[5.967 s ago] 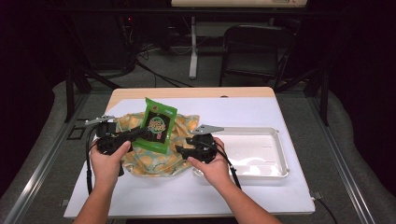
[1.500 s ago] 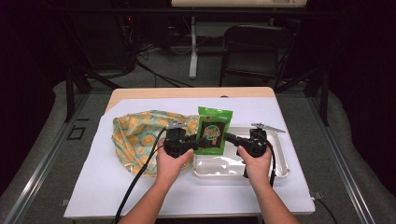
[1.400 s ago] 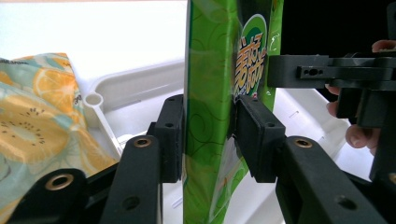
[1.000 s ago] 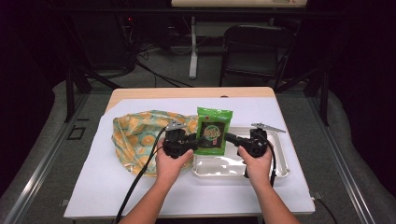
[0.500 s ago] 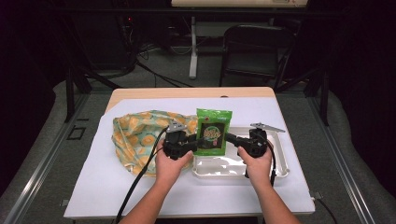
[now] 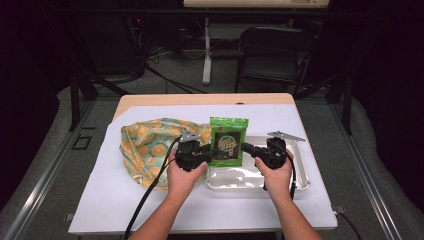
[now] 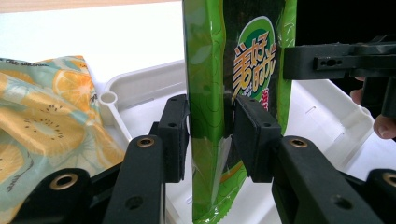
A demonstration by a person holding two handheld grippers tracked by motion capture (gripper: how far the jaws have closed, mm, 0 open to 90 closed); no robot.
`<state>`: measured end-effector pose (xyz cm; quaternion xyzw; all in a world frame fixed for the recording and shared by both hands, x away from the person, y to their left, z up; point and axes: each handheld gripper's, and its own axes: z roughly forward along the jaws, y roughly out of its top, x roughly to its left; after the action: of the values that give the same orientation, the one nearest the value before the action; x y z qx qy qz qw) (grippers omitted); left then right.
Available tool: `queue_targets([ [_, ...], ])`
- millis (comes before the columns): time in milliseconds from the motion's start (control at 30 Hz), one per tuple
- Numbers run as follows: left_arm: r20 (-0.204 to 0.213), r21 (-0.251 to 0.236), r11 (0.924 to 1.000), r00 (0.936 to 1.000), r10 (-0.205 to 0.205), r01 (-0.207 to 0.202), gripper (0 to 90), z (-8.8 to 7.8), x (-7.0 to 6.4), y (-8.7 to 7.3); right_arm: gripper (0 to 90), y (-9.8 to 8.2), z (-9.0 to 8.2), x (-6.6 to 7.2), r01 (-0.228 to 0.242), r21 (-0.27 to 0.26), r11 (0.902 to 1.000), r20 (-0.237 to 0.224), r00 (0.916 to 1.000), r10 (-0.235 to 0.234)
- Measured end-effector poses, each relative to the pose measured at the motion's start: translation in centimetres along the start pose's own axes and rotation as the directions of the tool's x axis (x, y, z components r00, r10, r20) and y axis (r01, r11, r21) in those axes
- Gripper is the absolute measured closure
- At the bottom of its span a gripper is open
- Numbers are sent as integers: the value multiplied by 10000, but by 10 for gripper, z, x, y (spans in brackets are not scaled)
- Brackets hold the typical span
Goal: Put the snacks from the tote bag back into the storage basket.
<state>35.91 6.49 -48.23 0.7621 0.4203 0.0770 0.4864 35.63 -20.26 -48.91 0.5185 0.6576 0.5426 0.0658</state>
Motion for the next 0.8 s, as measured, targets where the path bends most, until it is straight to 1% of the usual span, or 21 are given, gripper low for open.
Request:
queue_targets([
  [33,5,-15,10000,10000,-44,45,656,0,0,-1,892,0,0,0,-30,15,10000,17,10000,30],
  [300,-117,-53,10000,9999,-4,3,686,-3,2,-1,892,-1,1,-1,-58,47,10000,147,9999,57],
  [400,-102,-85,9999,9999,-75,74,720,-2,2,-2,893,-1,1,-2,-74,62,10000,106,9999,74],
  [433,-326,-19,10000,9995,-19,19,727,0,1,-2,894,-1,2,-2,-83,105,9999,104,9999,82],
  [467,-580,16,10000,9983,99,-99,757,1,-1,-2,894,-2,3,-2,-29,93,10000,207,9998,27],
  [500,-746,-34,9998,9970,186,-189,787,2,-2,-2,894,-2,4,-2,-27,90,10000,256,9997,25],
  [533,-744,-30,9999,9971,158,-161,802,4,-1,-2,894,-2,4,-2,-43,118,9999,281,9996,40],
  [600,-599,82,10000,9982,-29,34,817,6,2,-2,893,-2,3,-3,8,77,10000,310,9995,-10],
  [733,-548,19,9999,9984,-120,121,823,7,3,-1,892,-2,3,-3,-48,18,10000,355,9994,47],
  [800,-512,-8,9997,9984,-244,244,824,8,4,-1,890,-2,3,-3,-54,-4,10000,393,9992,54],
])
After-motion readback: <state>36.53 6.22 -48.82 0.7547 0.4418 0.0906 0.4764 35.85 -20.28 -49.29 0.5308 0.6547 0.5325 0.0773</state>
